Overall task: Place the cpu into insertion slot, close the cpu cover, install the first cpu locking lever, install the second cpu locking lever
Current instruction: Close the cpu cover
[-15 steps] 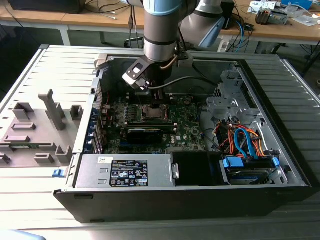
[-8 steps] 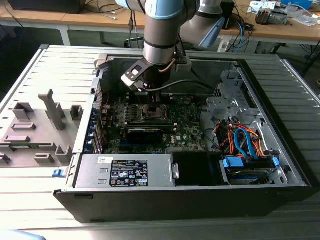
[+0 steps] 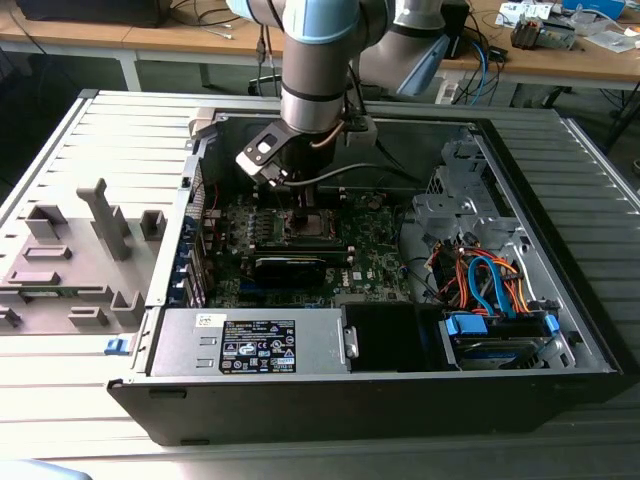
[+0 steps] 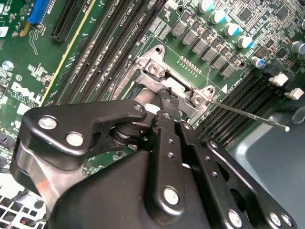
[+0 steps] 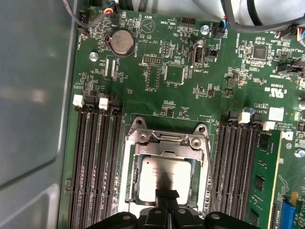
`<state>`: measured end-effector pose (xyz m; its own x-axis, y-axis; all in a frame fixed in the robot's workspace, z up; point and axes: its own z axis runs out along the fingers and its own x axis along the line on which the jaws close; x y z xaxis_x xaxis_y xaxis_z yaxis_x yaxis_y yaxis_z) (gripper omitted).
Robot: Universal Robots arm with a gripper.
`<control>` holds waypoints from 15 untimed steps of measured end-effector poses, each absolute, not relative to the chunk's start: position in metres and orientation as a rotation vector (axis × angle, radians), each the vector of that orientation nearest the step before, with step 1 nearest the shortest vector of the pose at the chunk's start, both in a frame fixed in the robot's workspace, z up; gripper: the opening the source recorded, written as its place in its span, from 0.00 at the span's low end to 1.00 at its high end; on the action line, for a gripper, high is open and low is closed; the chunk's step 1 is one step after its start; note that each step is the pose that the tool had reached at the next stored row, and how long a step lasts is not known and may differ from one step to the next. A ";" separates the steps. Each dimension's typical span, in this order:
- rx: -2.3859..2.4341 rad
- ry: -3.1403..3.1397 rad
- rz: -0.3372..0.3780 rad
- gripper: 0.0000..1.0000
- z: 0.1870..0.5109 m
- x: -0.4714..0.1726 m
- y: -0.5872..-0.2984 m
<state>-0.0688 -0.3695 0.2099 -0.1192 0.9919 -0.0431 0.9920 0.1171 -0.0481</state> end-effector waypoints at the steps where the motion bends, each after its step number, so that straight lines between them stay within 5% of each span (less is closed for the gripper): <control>1: 2.084 2.348 -0.101 0.11 0.209 -0.069 -0.370; 15: 2.087 2.350 -0.098 0.11 0.211 -0.064 -0.369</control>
